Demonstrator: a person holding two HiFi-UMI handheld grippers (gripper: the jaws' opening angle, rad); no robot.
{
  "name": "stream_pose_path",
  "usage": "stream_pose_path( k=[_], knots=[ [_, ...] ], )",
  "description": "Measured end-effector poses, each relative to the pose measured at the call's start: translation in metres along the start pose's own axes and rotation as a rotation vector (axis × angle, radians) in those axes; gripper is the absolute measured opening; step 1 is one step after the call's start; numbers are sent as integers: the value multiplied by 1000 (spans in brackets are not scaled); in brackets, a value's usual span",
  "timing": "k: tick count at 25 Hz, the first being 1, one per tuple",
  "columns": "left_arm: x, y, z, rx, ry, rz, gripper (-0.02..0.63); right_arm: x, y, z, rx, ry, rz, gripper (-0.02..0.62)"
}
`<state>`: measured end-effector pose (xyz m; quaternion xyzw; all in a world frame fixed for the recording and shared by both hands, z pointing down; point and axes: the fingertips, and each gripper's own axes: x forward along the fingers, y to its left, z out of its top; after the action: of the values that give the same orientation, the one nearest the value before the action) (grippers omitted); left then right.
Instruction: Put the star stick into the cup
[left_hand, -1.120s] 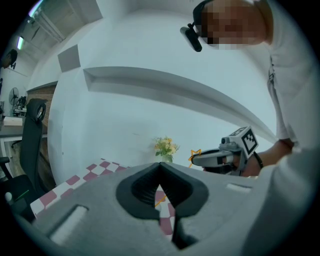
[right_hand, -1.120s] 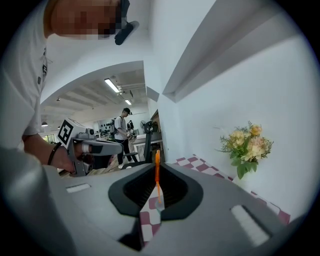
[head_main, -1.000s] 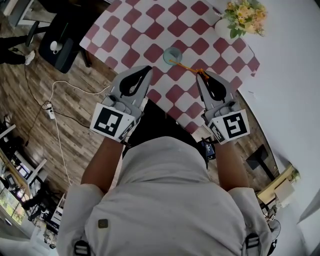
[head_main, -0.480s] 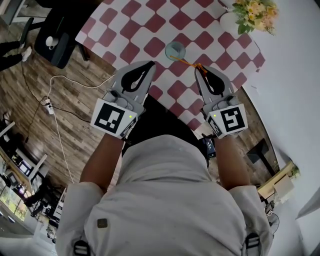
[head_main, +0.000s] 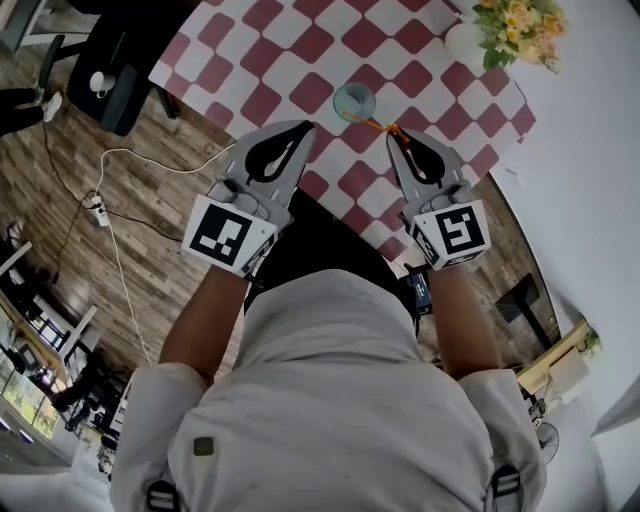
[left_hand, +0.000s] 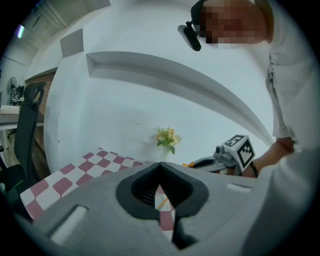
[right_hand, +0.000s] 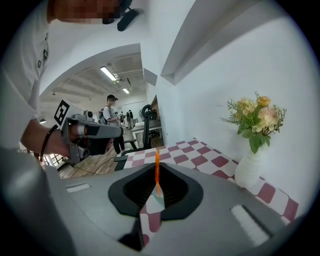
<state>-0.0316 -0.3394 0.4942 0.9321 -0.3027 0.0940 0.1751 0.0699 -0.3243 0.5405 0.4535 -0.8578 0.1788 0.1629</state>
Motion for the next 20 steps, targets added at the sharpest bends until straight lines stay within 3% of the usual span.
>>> stream_pose_path(
  k=[20],
  knots=[
    [5,-6,-6,-17,7,-8,0,2,-5,-8,16,16,-11,58]
  ],
)
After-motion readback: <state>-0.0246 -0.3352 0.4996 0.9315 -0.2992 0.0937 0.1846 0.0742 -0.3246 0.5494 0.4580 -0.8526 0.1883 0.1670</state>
